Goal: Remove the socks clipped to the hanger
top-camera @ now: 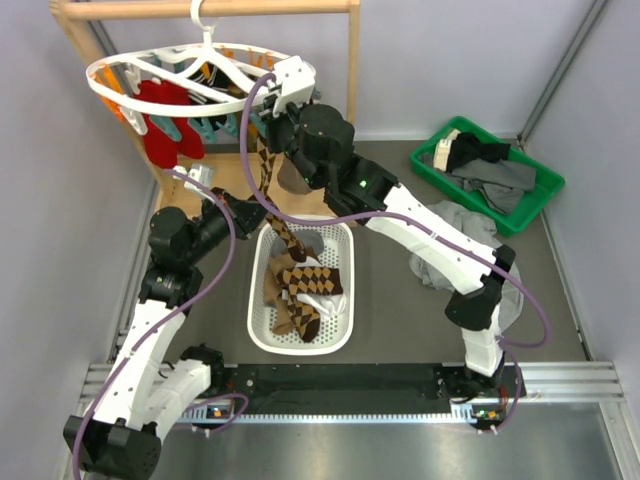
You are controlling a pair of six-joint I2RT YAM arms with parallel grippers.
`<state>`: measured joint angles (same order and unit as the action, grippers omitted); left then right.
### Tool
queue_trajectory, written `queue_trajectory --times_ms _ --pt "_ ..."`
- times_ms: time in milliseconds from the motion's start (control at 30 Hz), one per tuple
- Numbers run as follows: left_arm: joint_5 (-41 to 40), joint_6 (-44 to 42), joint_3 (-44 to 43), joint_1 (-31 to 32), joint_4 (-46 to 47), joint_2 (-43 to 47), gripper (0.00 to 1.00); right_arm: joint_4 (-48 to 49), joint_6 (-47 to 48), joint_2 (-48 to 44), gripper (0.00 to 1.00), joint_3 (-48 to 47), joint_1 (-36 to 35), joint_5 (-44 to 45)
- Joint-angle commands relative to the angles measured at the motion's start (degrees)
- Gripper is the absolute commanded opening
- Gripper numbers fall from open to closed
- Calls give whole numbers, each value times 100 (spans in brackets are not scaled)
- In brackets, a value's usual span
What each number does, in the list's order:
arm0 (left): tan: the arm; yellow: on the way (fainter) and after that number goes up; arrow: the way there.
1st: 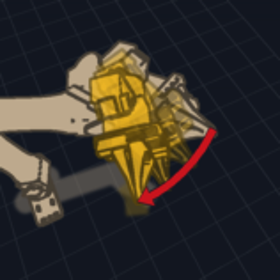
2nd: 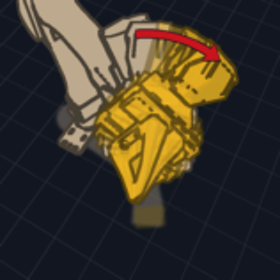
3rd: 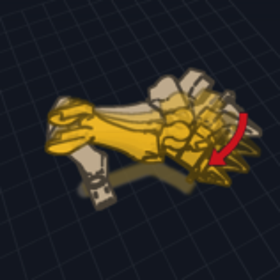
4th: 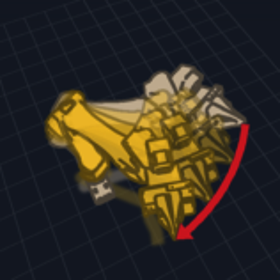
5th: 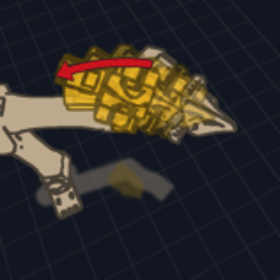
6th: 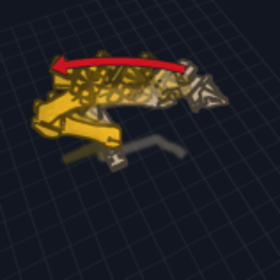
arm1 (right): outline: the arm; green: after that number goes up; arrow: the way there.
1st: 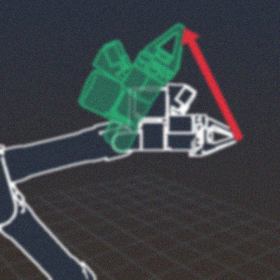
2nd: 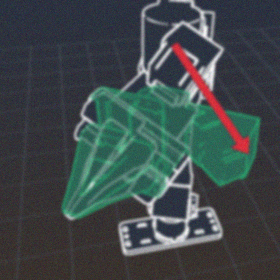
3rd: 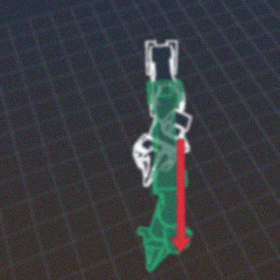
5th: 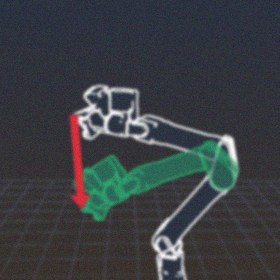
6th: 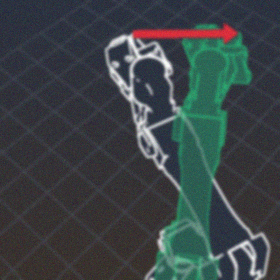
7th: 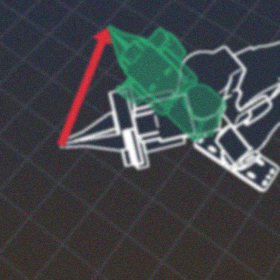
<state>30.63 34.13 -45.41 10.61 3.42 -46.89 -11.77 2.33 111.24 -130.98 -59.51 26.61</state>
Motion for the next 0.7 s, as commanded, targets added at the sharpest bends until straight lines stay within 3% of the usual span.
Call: queue_trajectory --times_ms 0,100,300,467,667 --pt "48 15 -56 20 335 67 0 220 -136 29 4 -182 -61 -15" --pt "31 -11 -47 20 317 31 0 132 -189 -50 25 -156 -61 -59" --pt "22 -12 -38 20 317 14 0 -27 -312 -242 43 -16 -61 -278" --pt "13 -3 -47 20 343 -21 0 -45 -294 -357 52 151 -61 -446" --pt "4 -20 -56 20 326 -39 0 -45 -329 -393 52 108 -61 -508"
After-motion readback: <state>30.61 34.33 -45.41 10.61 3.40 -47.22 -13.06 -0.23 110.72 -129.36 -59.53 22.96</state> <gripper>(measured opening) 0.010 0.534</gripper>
